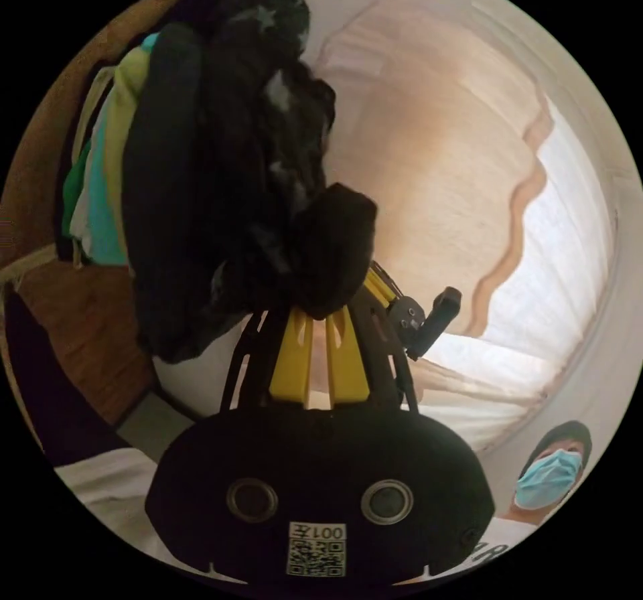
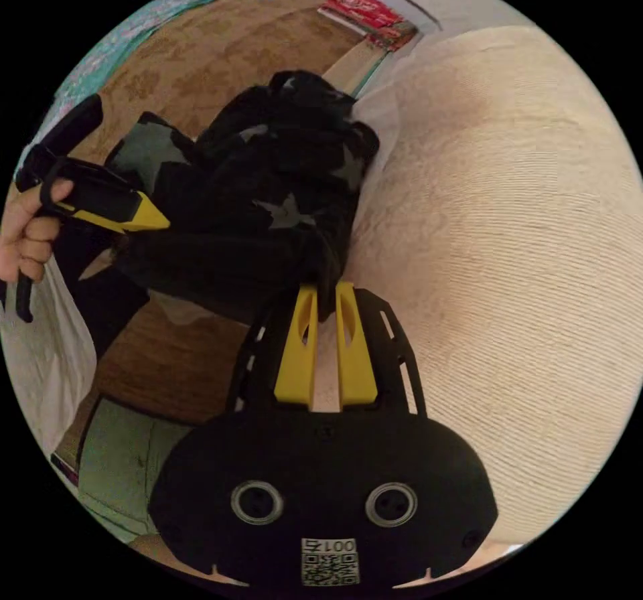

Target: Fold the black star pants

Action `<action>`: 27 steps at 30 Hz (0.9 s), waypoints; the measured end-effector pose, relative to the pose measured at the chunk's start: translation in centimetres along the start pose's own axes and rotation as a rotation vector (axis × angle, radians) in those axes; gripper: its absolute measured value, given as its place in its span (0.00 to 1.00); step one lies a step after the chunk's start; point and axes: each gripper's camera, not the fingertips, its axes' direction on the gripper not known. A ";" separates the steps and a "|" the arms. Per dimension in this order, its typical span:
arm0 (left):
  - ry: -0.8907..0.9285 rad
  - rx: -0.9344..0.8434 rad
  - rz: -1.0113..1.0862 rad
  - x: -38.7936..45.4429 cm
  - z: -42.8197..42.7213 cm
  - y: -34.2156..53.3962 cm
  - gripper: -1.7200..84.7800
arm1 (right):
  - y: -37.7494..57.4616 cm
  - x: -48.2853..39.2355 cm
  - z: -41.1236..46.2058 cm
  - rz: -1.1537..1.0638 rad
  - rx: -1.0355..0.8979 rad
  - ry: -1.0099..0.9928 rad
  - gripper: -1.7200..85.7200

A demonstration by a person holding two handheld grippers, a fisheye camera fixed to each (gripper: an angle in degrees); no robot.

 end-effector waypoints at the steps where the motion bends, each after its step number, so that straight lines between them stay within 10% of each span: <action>1: 0.000 -0.002 -0.021 -1.1 0.3 0.9 0.01 | 0.2 -0.8 0.3 -0.017 -0.018 0.019 0.06; 16: -0.060 -0.172 -0.120 -10.2 -0.2 9.4 0.00 | 6.6 -11.6 1.3 0.261 -0.057 0.095 0.03; 27: -0.814 -0.031 0.861 -3.5 -9.0 19.0 0.01 | 10.6 -16.1 -10.7 0.579 0.298 0.082 0.02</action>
